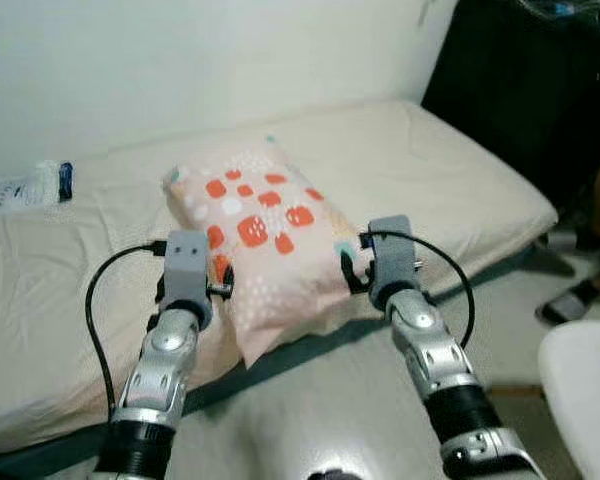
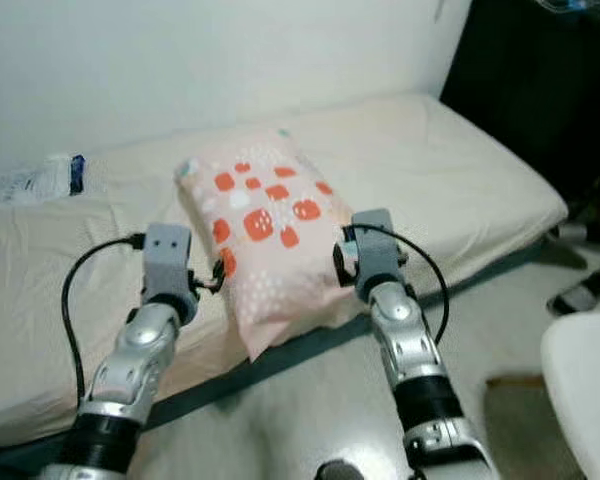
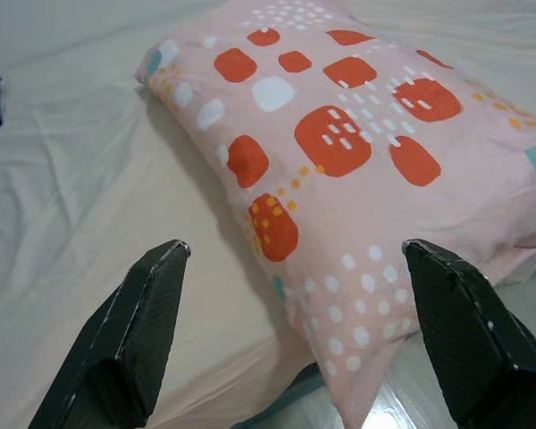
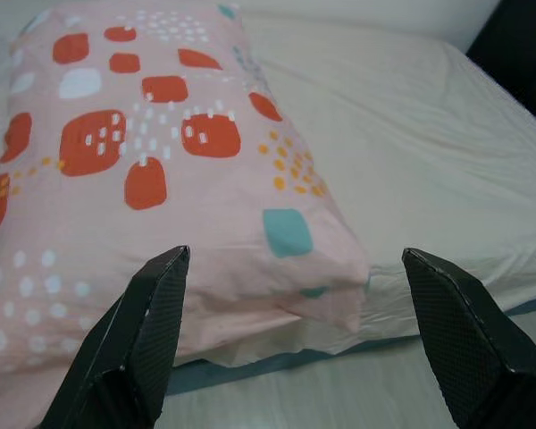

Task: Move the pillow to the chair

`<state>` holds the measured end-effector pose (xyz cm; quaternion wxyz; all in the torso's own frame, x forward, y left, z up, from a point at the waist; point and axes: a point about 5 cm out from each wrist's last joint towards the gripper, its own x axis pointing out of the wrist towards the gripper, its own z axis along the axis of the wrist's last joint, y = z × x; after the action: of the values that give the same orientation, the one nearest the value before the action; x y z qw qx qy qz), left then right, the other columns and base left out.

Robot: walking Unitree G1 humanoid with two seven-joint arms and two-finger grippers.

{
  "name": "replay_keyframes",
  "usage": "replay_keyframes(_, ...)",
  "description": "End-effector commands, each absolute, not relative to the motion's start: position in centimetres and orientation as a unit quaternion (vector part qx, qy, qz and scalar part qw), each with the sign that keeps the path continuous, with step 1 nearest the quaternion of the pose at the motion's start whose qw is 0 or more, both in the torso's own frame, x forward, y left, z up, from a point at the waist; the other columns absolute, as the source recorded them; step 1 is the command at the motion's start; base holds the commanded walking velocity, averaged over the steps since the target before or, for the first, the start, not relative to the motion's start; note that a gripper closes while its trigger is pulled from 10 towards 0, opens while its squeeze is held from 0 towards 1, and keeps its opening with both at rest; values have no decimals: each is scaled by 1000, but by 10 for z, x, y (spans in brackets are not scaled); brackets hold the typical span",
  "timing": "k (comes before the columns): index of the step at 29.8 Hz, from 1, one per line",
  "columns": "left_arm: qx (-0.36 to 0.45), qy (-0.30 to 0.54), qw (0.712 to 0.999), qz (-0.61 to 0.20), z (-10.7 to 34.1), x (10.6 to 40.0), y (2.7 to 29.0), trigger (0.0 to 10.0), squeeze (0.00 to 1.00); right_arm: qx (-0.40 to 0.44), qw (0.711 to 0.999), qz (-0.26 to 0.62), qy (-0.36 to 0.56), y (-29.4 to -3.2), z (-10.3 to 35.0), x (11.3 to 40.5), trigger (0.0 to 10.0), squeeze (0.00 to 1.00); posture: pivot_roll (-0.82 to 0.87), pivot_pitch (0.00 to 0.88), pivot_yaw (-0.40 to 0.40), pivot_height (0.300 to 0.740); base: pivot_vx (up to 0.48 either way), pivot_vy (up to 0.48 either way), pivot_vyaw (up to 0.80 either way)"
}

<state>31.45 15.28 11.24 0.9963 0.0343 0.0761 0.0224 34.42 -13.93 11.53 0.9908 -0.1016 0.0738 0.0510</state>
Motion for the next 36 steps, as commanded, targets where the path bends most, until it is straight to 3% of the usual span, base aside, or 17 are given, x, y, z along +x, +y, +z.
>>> replay_keyframes(1,39,67,997,19,114,313,153,10000,0,-90,990,56,90,-137,110,343,10000,0,3,113,2,721,0,0,0)
replay_keyframes(36,26,51,998,13,118,313,154,10000,0,-125,986,80,71,-129,111,343,10000,0,6,99,5,721,304,0,0)
